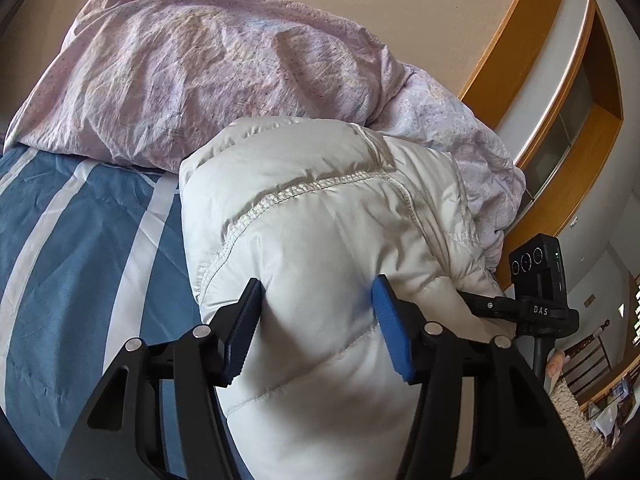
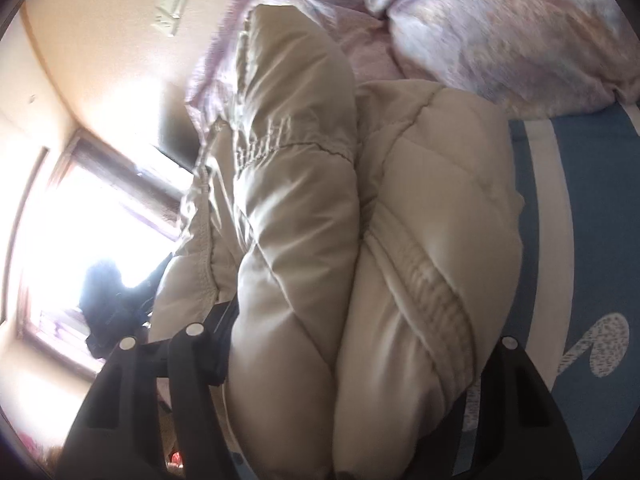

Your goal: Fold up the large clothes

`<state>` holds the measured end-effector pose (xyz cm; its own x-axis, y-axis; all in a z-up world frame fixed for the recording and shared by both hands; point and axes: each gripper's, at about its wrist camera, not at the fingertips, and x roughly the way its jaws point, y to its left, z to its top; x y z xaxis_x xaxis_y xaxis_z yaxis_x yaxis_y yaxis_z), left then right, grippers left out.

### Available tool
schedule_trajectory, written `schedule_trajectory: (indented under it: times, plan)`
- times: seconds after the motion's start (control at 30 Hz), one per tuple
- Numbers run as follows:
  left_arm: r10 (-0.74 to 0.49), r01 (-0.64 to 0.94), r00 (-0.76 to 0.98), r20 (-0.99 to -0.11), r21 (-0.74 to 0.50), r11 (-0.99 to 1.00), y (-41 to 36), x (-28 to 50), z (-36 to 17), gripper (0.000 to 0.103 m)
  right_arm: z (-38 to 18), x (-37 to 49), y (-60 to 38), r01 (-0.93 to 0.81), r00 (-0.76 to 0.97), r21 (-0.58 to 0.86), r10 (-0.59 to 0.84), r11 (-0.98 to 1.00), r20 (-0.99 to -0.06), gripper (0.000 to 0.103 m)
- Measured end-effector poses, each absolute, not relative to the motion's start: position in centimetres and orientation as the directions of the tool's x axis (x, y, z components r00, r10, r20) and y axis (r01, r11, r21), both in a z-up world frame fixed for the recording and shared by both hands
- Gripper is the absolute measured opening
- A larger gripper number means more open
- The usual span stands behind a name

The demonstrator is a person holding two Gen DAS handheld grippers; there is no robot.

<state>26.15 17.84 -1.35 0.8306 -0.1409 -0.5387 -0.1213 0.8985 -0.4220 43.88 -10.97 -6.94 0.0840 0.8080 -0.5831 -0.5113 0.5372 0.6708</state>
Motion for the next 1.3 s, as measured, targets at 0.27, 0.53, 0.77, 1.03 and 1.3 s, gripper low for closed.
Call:
schedule_trajectory:
  times: [0.27, 0.53, 0.77, 1.03, 1.3]
  plan:
    - [-0.065, -0.150, 0.814, -0.577, -0.318, 0.936, 15.7, 26.5, -0.7, 0.075, -9.5, 43.4, -12.9, -0.377, 0.172, 0.680, 0.769, 0.629, -0.616, 0.086]
    - [0.016, -0.169, 0.827, -0.562, -0.220, 0.961, 14.2, 24.8, 1.2, 0.096, -4.8, 39.3, -15.3, -0.398, 0.432, 0.467, 0.611, 0.789, -0.663, 0.088]
    - [0.102, -0.183, 0.830, -0.549, -0.095, 0.979, 11.5, 23.8, 2.5, 0.098, 0.3, 34.1, -15.9, -0.391, 0.710, 0.225, 0.448, 0.893, -0.544, 0.085]
    - [0.139, -0.171, 0.799, -0.585, 0.000, 0.985, 9.5, 24.9, 0.9, 0.099, -2.3, 32.1, -8.2, -0.486, 0.710, 0.033, 0.417, 0.873, -0.567, 0.067]
    - [0.057, -0.147, 0.755, -0.654, -0.083, 0.986, 10.4, 26.5, -2.2, 0.102, -6.3, 34.6, -8.3, -0.457, 0.594, 0.167, 0.440, 0.874, -0.674, 0.068]
